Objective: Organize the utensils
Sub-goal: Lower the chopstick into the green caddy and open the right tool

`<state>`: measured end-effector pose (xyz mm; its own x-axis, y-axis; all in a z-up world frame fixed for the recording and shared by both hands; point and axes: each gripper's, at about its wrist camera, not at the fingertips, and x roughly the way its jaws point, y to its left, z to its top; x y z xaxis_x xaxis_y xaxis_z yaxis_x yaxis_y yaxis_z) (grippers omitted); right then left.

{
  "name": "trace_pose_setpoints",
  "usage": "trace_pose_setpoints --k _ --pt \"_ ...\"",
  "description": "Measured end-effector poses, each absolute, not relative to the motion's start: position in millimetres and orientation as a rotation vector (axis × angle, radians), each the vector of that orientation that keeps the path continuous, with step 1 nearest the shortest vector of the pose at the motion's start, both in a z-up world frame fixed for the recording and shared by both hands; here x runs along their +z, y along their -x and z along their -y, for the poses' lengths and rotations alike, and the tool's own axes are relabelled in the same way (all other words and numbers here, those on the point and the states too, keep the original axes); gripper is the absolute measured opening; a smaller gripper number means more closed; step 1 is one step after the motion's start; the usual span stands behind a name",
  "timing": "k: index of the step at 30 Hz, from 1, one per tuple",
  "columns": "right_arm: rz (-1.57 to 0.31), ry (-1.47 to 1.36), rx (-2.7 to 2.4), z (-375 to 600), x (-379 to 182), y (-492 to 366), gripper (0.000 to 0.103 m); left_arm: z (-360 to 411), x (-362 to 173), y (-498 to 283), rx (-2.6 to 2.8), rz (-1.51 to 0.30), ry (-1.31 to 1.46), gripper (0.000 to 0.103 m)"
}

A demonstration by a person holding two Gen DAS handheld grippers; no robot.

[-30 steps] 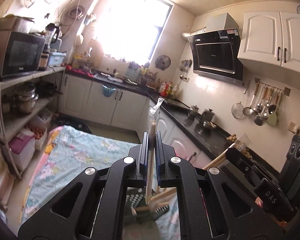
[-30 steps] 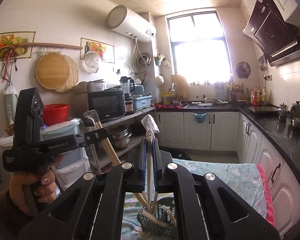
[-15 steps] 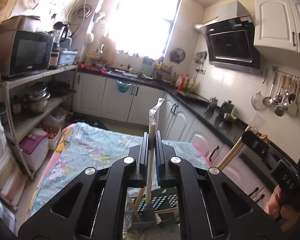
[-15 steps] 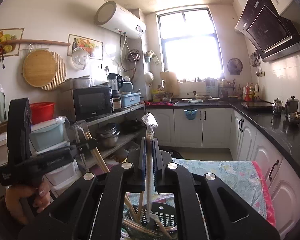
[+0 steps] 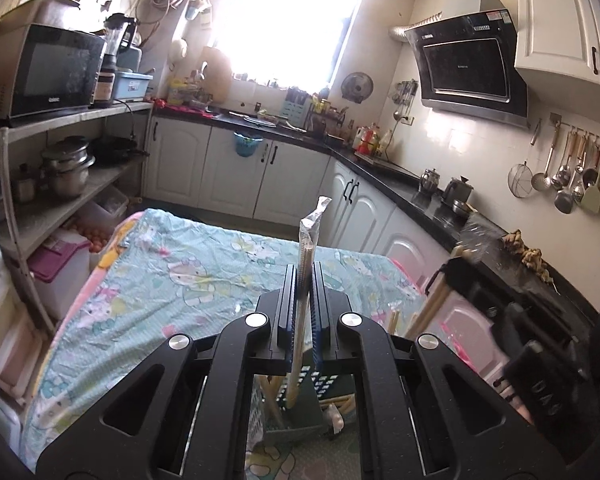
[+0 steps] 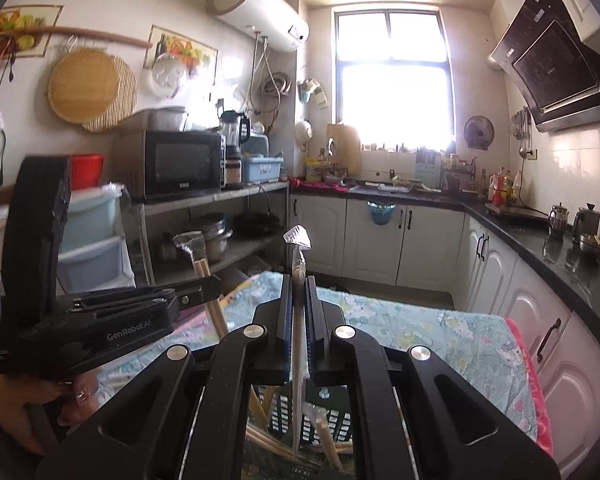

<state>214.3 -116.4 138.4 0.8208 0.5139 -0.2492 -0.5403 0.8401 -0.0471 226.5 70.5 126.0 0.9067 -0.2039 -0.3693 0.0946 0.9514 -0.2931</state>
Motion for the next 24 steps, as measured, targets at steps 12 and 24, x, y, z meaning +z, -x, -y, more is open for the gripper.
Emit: trace_pose_setpoints --k 12,24 --pt "-0.312 0.097 0.532 120.3 111.9 -226.0 0.006 -66.3 100.1 -236.5 -0.197 -0.454 0.294 0.003" --pt "-0.381 0.023 0.528 138.3 106.2 -227.0 0.021 -71.9 95.4 -231.4 -0.191 -0.48 0.321 0.029"
